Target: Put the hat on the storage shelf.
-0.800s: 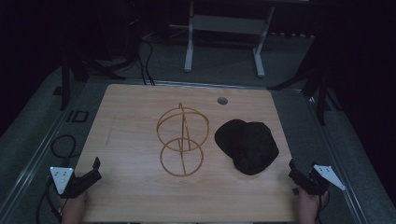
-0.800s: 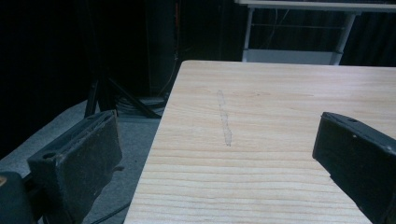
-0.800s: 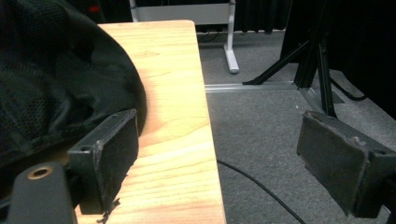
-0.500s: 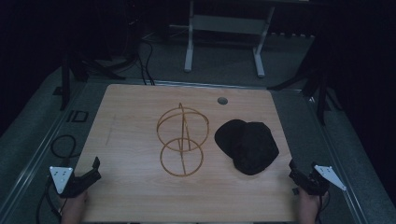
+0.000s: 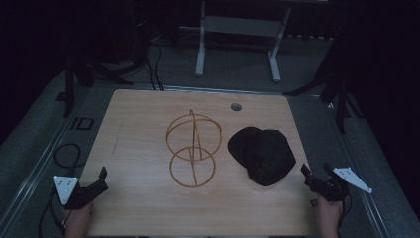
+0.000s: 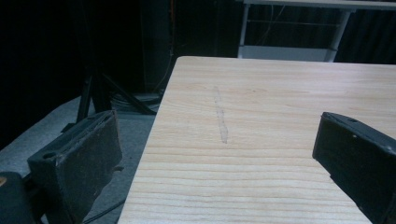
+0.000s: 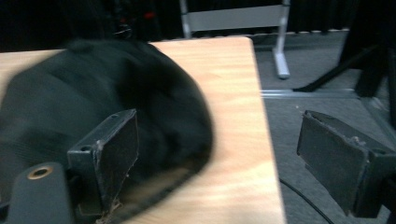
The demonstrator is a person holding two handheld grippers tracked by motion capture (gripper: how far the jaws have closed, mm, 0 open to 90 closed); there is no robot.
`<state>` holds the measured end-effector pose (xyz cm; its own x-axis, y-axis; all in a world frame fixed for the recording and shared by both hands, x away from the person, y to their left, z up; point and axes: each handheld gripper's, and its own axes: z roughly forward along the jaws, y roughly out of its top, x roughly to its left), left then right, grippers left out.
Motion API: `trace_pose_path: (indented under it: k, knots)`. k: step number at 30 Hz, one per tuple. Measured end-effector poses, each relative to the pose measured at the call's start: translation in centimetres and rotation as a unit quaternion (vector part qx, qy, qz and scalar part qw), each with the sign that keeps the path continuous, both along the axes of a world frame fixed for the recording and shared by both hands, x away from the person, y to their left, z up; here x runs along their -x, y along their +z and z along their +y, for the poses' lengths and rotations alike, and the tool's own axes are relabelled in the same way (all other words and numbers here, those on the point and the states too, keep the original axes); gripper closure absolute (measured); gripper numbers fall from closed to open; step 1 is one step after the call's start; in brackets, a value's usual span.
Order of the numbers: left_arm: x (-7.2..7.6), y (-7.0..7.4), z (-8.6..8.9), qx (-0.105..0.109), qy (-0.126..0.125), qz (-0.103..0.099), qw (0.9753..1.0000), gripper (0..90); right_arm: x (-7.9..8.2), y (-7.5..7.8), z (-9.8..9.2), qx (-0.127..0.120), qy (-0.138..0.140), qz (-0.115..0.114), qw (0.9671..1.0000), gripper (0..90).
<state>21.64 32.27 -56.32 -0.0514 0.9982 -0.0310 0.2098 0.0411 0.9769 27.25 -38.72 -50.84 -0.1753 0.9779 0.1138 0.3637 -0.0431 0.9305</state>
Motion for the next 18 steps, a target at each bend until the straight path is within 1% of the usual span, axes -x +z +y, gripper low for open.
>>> trace_pose_path:
  k: [1,2,3,4,6,8,9,11,12,13,15,16,17,18]
  knots:
    - [0.0,0.0,0.0,0.000,0.000,0.000,1.0000,1.8,0.0,0.6,0.5,0.005,0.004,-0.002,1.0000,12.4]
    - [0.0,0.0,0.0,0.001,-0.001,0.000,1.0000,1.8,-0.1,1.2,1.0,0.005,0.015,-0.004,0.9999,12.4]
    - [0.0,0.0,0.0,0.001,-0.002,0.000,1.0000,1.8,-0.2,1.7,1.5,0.004,0.031,-0.001,0.9995,12.2]
    - [0.0,0.0,0.0,0.001,-0.001,0.000,1.0000,1.8,-0.3,2.2,2.2,0.007,0.041,0.002,0.9991,12.1]
    - [0.0,0.0,0.0,0.000,-0.004,0.001,1.0000,1.8,-0.6,3.0,3.4,0.005,0.058,0.005,0.9983,12.1]
    - [0.0,0.0,0.0,0.000,-0.005,0.001,1.0000,1.8,-0.8,3.6,4.4,0.007,0.083,0.001,0.9965,11.1]
    - [0.0,0.0,0.0,0.000,-0.006,0.001,1.0000,1.8,-0.9,3.9,4.9,0.009,0.091,-0.001,0.9958,11.1]
    - [0.0,0.0,0.0,0.001,-0.006,0.002,1.0000,1.8,-1.3,4.3,5.8,0.014,0.091,-0.006,0.9957,11.1]
    - [0.0,0.0,0.0,0.001,-0.007,0.002,1.0000,1.8,-1.5,4.4,6.1,0.012,0.096,-0.006,0.9953,11.1]
    - [0.0,0.0,0.0,0.000,-0.007,0.002,1.0000,1.8,-1.7,4.5,6.5,0.011,0.095,-0.005,0.9954,11.1]
    - [0.0,0.0,0.0,0.000,-0.008,0.002,1.0000,1.8,-2.3,4.5,7.1,0.005,0.109,0.001,0.9941,11.1]
    - [0.0,0.0,0.0,0.000,-0.008,0.002,1.0000,1.8,-2.3,4.5,7.1,0.005,0.109,0.001,0.9941,11.1]
    - [0.0,0.0,0.0,0.001,-0.010,0.002,0.9999,1.8,-3.2,4.1,8.1,0.011,0.113,0.010,0.9934,11.1]
    - [0.0,0.0,0.0,0.001,-0.010,0.002,0.9999,1.8,-3.4,3.9,8.3,0.014,0.110,0.014,0.9938,11.1]
